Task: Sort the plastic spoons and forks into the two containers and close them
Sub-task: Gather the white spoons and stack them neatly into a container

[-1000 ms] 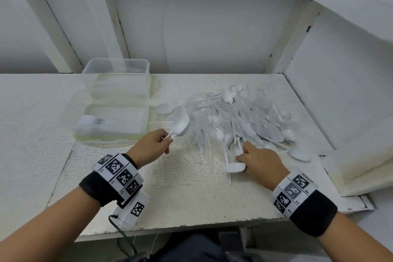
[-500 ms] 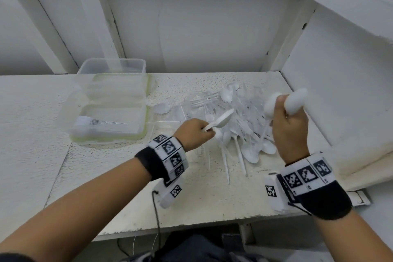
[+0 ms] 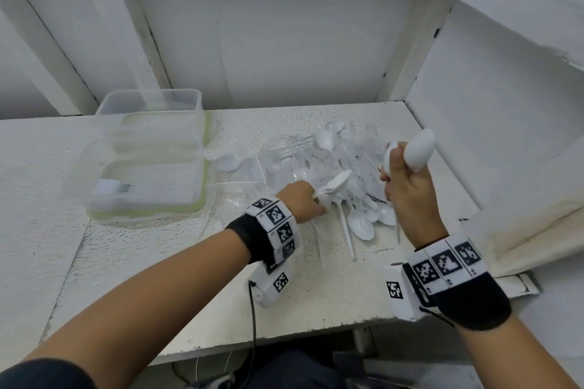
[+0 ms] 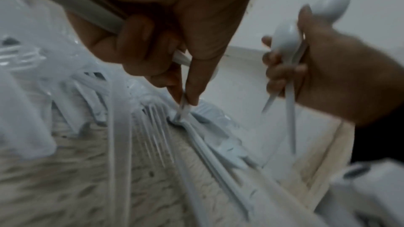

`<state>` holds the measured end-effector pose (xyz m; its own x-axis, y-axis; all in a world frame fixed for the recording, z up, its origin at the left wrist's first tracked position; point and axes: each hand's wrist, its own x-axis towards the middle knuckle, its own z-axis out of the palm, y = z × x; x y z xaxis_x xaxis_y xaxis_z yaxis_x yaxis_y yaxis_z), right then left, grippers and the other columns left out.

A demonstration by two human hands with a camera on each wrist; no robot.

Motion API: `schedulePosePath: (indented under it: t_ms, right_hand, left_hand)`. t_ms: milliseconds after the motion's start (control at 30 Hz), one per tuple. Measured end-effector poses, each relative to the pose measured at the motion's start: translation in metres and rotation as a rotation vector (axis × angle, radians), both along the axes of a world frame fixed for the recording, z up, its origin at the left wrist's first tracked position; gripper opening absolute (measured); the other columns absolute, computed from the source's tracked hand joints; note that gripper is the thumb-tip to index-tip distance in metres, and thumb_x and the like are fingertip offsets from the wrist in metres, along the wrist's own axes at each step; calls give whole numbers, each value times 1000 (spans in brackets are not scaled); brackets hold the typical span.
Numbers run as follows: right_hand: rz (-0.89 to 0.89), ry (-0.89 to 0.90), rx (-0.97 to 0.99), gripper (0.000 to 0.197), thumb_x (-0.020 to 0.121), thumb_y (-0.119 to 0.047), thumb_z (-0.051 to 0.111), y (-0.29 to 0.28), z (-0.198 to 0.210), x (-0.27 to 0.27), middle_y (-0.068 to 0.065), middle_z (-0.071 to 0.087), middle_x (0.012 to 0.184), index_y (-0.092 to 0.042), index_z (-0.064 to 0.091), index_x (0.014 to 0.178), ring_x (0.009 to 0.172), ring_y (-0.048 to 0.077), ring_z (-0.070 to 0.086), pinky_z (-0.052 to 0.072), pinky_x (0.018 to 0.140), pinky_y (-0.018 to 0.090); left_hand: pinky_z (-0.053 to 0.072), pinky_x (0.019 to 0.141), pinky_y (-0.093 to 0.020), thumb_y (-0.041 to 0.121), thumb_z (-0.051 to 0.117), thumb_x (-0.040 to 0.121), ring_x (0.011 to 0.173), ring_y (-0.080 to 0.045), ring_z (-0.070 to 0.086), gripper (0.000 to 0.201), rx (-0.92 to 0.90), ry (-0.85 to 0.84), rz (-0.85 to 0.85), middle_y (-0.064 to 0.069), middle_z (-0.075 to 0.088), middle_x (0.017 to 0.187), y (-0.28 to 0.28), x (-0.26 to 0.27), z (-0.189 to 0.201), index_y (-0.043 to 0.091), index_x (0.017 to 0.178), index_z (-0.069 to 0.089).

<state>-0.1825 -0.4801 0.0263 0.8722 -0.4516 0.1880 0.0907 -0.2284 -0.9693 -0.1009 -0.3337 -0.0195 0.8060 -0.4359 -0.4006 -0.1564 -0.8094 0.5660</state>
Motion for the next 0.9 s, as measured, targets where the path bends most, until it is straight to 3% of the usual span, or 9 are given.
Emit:
schedulePosePath:
  t_ms: [167,233,300,367,467,567,700,833,900]
  right_hand:
    - [223,141,-181,26,92,-21,56,-1,-6,-5,-31,50,98,-35,43,109,87,-27,50,38,72,-4]
    - [257,191,-243,33,91,-15,57,-2,-11,-4,-25,52,107,-32,45,116,103,-12,51,39,80,1]
    - [263,225,-283,34,92,-14,56,-1,-16,-3,-20,53,110,-26,46,122,112,2,50,41,91,16]
    - [283,251,-285,31,93,-20,55,2,-19,-1,-27,52,106,-28,44,121,107,1,50,41,96,23]
    - [342,314,-316,48,92,-38,50,7,-22,2,-25,51,119,-28,36,137,108,0,50,37,95,22]
    - [396,386,-409,57,90,-42,55,9,-28,8,-16,55,125,-32,33,141,99,10,61,45,92,26]
    - [425,479,-719,26,90,-20,58,15,-32,20,-8,61,85,-15,60,116,77,13,58,41,65,19]
    - [544,566,-941,25,90,-13,52,23,-29,26,8,65,100,-13,64,113,94,24,60,45,77,32]
    - [518,577,-916,17,90,-9,49,20,-29,27,9,63,91,-10,65,96,89,26,59,43,70,31]
  left_hand:
    - [29,46,-20,33,69,82,48,-11,35,33,-219,170,119,2,39,55,23,3,10,12,66,49]
    - [27,44,-21,35,71,80,47,-11,30,40,-306,253,186,2,34,53,32,3,12,15,60,43]
    - [24,42,-20,36,72,79,48,-11,27,42,-402,328,277,3,31,52,41,3,12,17,58,40]
    - [23,39,-18,36,72,79,47,-9,27,39,-477,364,360,4,30,52,47,3,12,17,62,42]
    - [21,37,-16,35,70,80,46,-7,28,34,-557,391,447,4,33,52,52,1,12,16,67,46]
    - [20,37,-16,37,68,82,42,-5,28,32,-620,404,511,6,37,51,58,0,11,16,67,49]
    - [22,36,-16,38,62,87,38,-4,29,29,-691,402,595,4,39,53,66,2,10,14,74,52]
    - [25,34,-15,34,56,91,38,-3,33,24,-727,373,637,0,42,61,77,5,14,11,85,54]
    - [25,34,-14,33,56,92,44,-5,34,23,-733,337,658,-1,45,65,86,6,17,11,86,55]
